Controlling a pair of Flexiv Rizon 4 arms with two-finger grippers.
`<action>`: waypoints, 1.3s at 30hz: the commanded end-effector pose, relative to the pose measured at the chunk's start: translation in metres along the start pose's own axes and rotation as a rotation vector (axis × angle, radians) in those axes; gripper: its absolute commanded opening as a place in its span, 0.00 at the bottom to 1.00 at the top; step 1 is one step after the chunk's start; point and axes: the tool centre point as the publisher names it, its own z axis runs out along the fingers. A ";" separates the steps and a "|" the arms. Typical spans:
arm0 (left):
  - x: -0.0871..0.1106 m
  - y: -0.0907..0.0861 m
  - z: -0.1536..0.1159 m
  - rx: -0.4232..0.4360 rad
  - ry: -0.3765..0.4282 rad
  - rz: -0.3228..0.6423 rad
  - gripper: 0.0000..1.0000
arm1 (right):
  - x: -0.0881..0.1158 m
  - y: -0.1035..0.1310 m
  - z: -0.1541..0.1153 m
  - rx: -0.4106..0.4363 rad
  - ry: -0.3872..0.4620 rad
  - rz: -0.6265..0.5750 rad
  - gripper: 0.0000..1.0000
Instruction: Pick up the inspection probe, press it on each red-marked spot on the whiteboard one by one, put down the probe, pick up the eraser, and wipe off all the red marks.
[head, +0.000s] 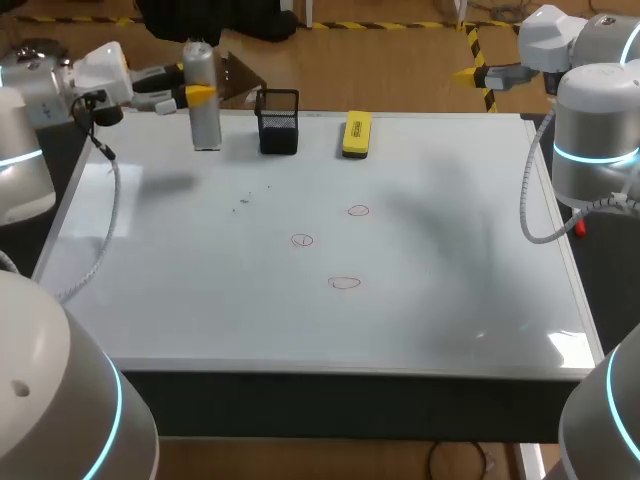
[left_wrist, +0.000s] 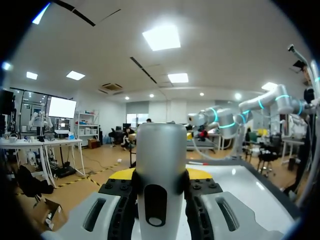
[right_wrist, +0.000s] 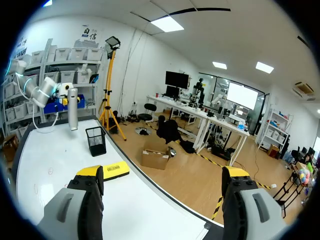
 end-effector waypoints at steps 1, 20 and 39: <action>-0.005 0.007 -0.009 0.013 0.003 -0.002 0.00 | 0.000 0.000 0.000 0.001 0.001 0.000 1.00; -0.018 0.019 -0.026 0.020 -0.015 -0.047 0.00 | 0.000 0.000 0.000 0.001 0.001 0.000 1.00; -0.018 0.019 -0.026 0.020 -0.015 -0.047 0.00 | 0.002 0.003 0.002 0.000 0.046 -0.036 1.00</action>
